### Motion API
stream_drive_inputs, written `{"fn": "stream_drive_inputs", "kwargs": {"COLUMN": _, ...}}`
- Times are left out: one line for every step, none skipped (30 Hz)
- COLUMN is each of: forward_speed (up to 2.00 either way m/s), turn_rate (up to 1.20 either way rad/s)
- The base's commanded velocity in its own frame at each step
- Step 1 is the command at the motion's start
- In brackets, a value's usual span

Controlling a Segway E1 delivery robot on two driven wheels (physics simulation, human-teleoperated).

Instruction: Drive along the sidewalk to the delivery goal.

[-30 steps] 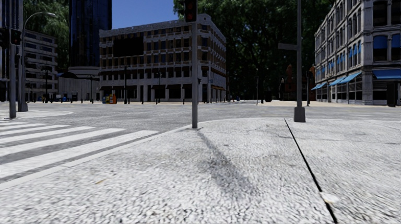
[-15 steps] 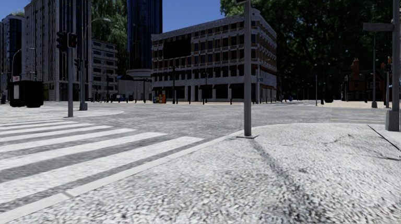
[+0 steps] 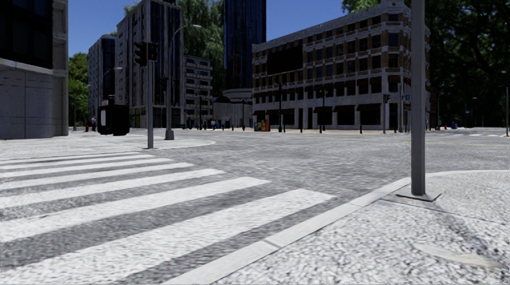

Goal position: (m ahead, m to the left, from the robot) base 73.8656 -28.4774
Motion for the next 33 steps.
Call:
{"fn": "stream_drive_inputs", "kwargs": {"forward_speed": 1.87, "turn_rate": 0.57}}
{"fn": "stream_drive_inputs", "kwargs": {"forward_speed": 1.83, "turn_rate": 0.57}}
{"fn": "stream_drive_inputs", "kwargs": {"forward_speed": 1.83, "turn_rate": 0.57}}
{"fn": "stream_drive_inputs", "kwargs": {"forward_speed": 1.79, "turn_rate": 0.57}}
{"fn": "stream_drive_inputs", "kwargs": {"forward_speed": 1.77, "turn_rate": 0.57}}
{"fn": "stream_drive_inputs", "kwargs": {"forward_speed": 1.72, "turn_rate": 0.57}}
{"fn": "stream_drive_inputs", "kwargs": {"forward_speed": 1.67, "turn_rate": 0.57}}
{"fn": "stream_drive_inputs", "kwargs": {"forward_speed": 1.65, "turn_rate": 0.57}}
{"fn": "stream_drive_inputs", "kwargs": {"forward_speed": 1.63, "turn_rate": 0.57}}
{"fn": "stream_drive_inputs", "kwargs": {"forward_speed": 1.6, "turn_rate": 0.57}}
{"fn": "stream_drive_inputs", "kwargs": {"forward_speed": 1.6, "turn_rate": 0.57}}
{"fn": "stream_drive_inputs", "kwargs": {"forward_speed": 1.59, "turn_rate": 0.57}}
{"fn": "stream_drive_inputs", "kwargs": {"forward_speed": 1.58, "turn_rate": 0.57}}
{"fn": "stream_drive_inputs", "kwargs": {"forward_speed": 1.58, "turn_rate": 0.57}}
{"fn": "stream_drive_inputs", "kwargs": {"forward_speed": 1.58, "turn_rate": 0.57}}
{"fn": "stream_drive_inputs", "kwargs": {"forward_speed": 1.58, "turn_rate": 0.57}}
{"fn": "stream_drive_inputs", "kwargs": {"forward_speed": 1.58, "turn_rate": 0.57}}
{"fn": "stream_drive_inputs", "kwargs": {"forward_speed": 1.58, "turn_rate": 0.57}}
{"fn": "stream_drive_inputs", "kwargs": {"forward_speed": 1.58, "turn_rate": 0.57}}
{"fn": "stream_drive_inputs", "kwargs": {"forward_speed": 1.58, "turn_rate": 0.57}}
{"fn": "stream_drive_inputs", "kwargs": {"forward_speed": 1.58, "turn_rate": 0.57}}
{"fn": "stream_drive_inputs", "kwargs": {"forward_speed": 1.58, "turn_rate": 0.57}}
{"fn": "stream_drive_inputs", "kwargs": {"forward_speed": 1.58, "turn_rate": 0.57}}
{"fn": "stream_drive_inputs", "kwargs": {"forward_speed": 1.58, "turn_rate": 0.57}}
{"fn": "stream_drive_inputs", "kwargs": {"forward_speed": 1.58, "turn_rate": 0.57}}
{"fn": "stream_drive_inputs", "kwargs": {"forward_speed": 1.58, "turn_rate": 0.57}}
{"fn": "stream_drive_inputs", "kwargs": {"forward_speed": 1.58, "turn_rate": 0.57}}
{"fn": "stream_drive_inputs", "kwargs": {"forward_speed": 1.58, "turn_rate": 0.57}}
{"fn": "stream_drive_inputs", "kwargs": {"forward_speed": 1.58, "turn_rate": 0.57}}
{"fn": "stream_drive_inputs", "kwargs": {"forward_speed": 1.58, "turn_rate": 0.57}}
{"fn": "stream_drive_inputs", "kwargs": {"forward_speed": 1.58, "turn_rate": 0.57}}
{"fn": "stream_drive_inputs", "kwargs": {"forward_speed": 1.58, "turn_rate": 0.57}}
{"fn": "stream_drive_inputs", "kwargs": {"forward_speed": 1.58, "turn_rate": 0.57}}
